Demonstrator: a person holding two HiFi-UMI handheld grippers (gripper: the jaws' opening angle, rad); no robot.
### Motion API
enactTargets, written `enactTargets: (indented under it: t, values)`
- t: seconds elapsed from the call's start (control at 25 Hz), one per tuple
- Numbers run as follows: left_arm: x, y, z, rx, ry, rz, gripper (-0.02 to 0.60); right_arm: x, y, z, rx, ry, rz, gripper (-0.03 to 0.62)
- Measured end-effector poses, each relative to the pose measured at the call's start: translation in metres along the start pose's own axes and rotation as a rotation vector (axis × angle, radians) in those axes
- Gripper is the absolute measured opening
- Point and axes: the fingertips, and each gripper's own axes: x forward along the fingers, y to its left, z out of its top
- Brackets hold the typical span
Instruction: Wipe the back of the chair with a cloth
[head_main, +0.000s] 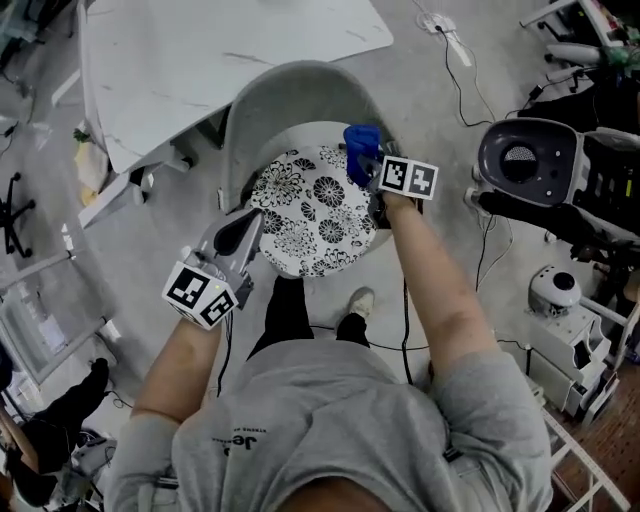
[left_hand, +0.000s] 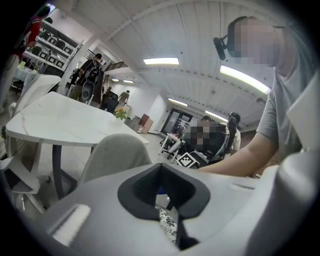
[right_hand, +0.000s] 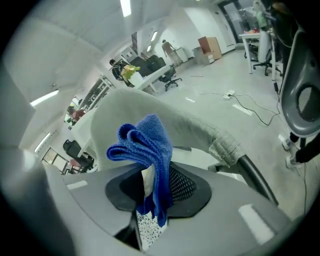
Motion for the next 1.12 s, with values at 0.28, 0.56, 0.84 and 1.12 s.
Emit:
enactTargets:
  t: [0.28, 0.56, 0.84, 1.12]
  values:
    - [0.006, -0.090, 0.031, 0.051, -0.052, -0.063, 0.014, -0.115, 0.048, 0.010, -0.079, -0.043, 0.145, 0.097]
    - [0.015, -0.154, 0.057, 0.111, -0.087, -0.135, 0.014, -0.207, 0.074, 0.032, -0.213, -0.101, 0.186, 0.097]
    - [0.021, -0.162, 0.048, 0.096, -0.076, -0.107, 0.014, -0.204, 0.072, 0.018, -0.375, -0.016, 0.182, 0.097]
    - [0.012, -0.041, 0.008, 0.047, -0.028, 0.022, 0.014, -0.033, 0.093, -0.044, -0.563, 0.210, 0.169, 0.097]
